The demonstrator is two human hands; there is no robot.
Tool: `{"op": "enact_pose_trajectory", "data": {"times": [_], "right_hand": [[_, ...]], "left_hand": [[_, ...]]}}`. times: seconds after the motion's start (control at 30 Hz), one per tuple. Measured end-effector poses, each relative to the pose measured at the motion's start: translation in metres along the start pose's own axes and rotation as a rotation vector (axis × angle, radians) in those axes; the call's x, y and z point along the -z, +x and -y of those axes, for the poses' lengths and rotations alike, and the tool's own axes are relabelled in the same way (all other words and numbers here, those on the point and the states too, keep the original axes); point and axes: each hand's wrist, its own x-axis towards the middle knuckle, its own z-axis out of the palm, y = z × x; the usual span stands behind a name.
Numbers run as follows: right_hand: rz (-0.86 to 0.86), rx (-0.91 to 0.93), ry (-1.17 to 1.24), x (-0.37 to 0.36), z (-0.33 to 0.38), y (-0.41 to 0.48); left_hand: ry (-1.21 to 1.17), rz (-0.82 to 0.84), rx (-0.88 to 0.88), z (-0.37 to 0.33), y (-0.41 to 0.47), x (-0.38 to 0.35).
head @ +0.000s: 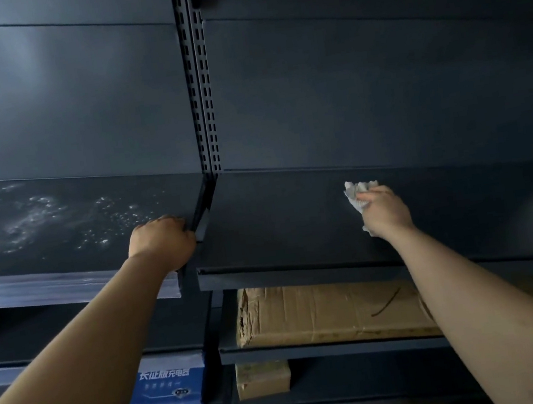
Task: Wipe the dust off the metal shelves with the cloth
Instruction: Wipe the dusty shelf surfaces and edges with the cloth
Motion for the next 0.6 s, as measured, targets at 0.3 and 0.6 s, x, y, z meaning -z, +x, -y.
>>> {"op": "enact_pose_trajectory", "data": {"times": [0.3,0.6], "right_hand": [[-0.01,0.365,0.008,-0.102,0.144,-0.129],[-0.231,0.114,0.479,-0.097,0.188,-0.125]], "left_hand": [[-0.115,0.089,-0.113,0.023,0.002,0.01],[-0.073,0.022,-0.226,0.098,-0.006,0.011]]}}
